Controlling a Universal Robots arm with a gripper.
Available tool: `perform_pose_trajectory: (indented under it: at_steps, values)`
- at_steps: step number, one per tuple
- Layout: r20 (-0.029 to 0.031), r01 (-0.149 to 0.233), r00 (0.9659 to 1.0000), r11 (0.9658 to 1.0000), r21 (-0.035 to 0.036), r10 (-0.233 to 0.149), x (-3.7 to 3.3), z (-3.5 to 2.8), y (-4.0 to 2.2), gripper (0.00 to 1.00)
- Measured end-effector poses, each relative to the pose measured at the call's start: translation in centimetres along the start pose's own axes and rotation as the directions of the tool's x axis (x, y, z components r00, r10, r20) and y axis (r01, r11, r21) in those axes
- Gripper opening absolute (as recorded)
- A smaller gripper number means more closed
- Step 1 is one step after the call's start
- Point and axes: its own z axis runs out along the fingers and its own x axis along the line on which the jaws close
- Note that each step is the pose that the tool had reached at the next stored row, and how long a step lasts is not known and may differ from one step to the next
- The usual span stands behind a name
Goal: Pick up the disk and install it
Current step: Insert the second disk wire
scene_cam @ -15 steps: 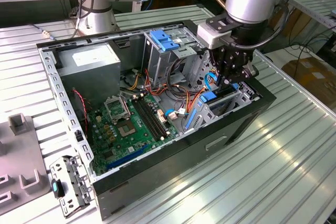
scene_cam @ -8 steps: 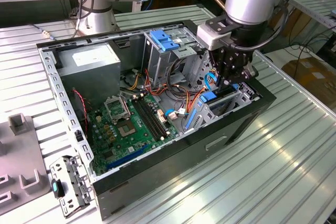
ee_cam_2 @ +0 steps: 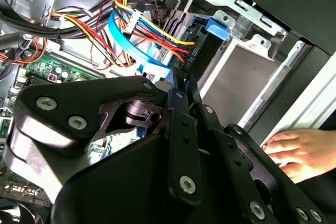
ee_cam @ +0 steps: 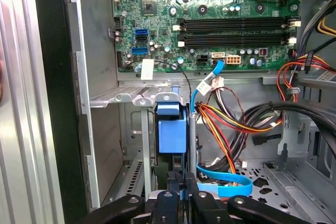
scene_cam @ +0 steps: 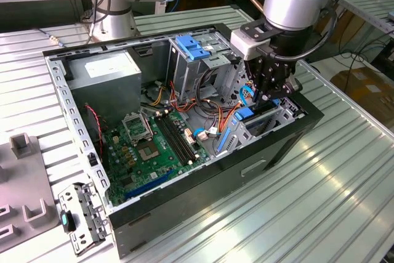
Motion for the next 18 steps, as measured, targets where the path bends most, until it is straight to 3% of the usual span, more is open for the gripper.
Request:
perform_pose_trajectory:
  at_steps: [11,18]
  values:
    - [0.0024,0.000,1.0000,1.0000,-0.0001,0.000,-0.01,0.19,0.03,0.16]
    - [0.0075,-0.001,1.0000,1.0000,-0.0002,0.001,0.02,-0.26,-0.05,0.16]
